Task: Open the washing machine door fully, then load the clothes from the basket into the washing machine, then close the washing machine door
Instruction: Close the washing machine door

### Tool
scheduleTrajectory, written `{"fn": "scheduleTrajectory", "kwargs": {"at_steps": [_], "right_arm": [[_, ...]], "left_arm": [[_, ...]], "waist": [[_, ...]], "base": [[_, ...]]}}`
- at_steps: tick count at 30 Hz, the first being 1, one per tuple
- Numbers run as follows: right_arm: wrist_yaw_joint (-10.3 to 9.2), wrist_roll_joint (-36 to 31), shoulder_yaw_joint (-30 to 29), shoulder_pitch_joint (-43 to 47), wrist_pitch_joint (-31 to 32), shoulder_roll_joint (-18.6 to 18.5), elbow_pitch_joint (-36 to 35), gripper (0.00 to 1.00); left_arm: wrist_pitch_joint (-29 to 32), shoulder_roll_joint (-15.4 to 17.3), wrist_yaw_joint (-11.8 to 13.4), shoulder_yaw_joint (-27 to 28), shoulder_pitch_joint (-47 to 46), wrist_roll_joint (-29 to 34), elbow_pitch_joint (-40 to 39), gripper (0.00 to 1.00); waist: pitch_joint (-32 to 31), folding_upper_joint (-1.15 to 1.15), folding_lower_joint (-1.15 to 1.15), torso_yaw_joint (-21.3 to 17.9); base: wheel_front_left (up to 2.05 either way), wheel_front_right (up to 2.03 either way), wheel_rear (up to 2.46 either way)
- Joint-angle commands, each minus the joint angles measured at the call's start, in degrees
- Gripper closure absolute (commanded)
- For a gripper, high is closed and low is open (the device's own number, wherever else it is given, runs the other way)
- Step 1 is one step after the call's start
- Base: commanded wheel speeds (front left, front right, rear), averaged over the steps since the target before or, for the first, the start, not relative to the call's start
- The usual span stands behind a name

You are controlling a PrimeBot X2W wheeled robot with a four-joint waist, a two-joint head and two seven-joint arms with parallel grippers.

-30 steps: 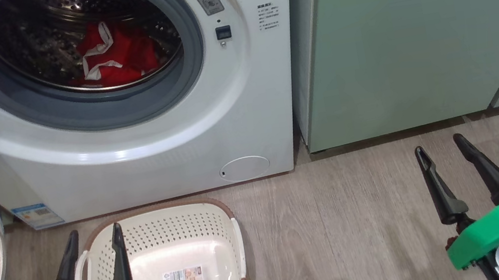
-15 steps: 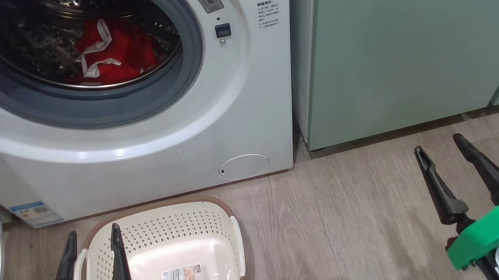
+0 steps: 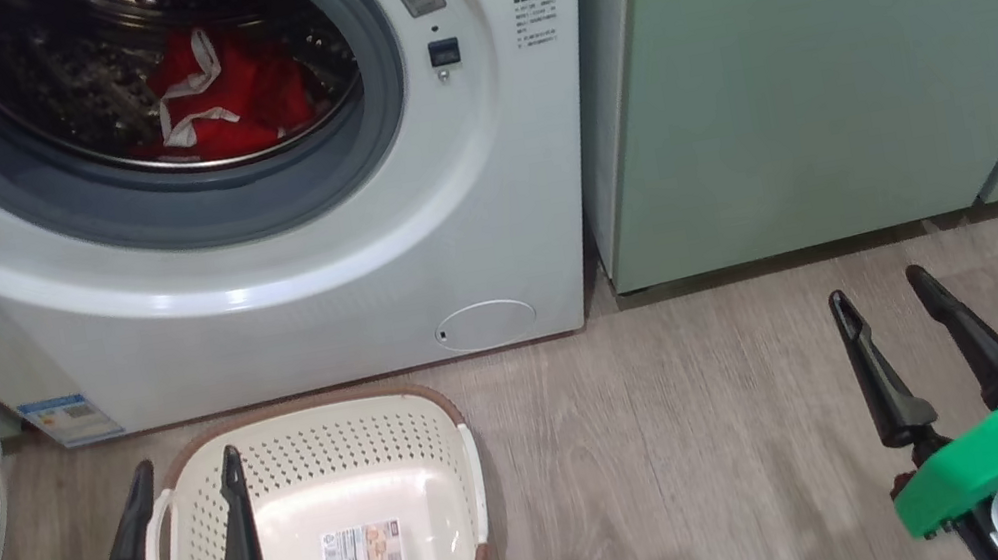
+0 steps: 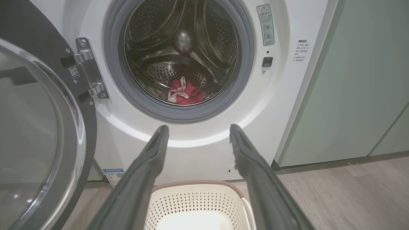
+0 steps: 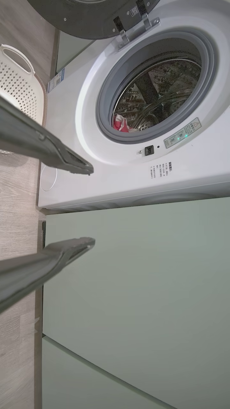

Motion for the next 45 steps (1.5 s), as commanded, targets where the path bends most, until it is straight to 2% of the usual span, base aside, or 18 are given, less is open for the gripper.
{"fn": "scheduleTrajectory", "kwargs": {"at_steps": [1,16,36,40,45], "right_arm": [[0.0,0.27,1.18,-1.13,-0.22,-0.42,-2.14,0.0],[0.0,0.65,0.99,-1.17,-0.49,-0.42,-1.96,0.0],[0.0,0.8,0.73,-0.82,-0.56,-0.42,-1.51,0.0],[0.0,0.96,0.37,-0.4,-0.56,-0.42,-1.52,0.0],[0.0,1.22,0.82,0.08,-0.41,-0.42,-1.83,0.0]], "left_arm": [[-0.48,1.17,0.38,2.08,-2.24,0.34,-1.96,0.0],[-0.59,1.87,0.41,1.69,-2.59,0.33,-2.52,0.0],[-0.35,2.17,0.6,0.95,-2.77,-0.15,-2.22,0.0],[-0.16,2.05,0.83,0.78,-3.01,-0.24,-1.96,0.0],[-0.31,1.63,1.8,1.49,-3.24,-0.63,-1.99,0.0]], "waist": [[-0.02,0.0,-0.02,-0.03],[0.63,0.0,-0.02,-0.04],[0.16,0.0,-0.02,1.22],[-0.1,0.0,-0.02,2.72],[-0.38,0.0,-0.02,7.21]], "base": [[-1.56,1.56,0.0],[-1.6,1.6,0.0],[-0.06,0.06,0.0],[0.0,0.0,0.0],[0.0,0.0,0.0]]}}
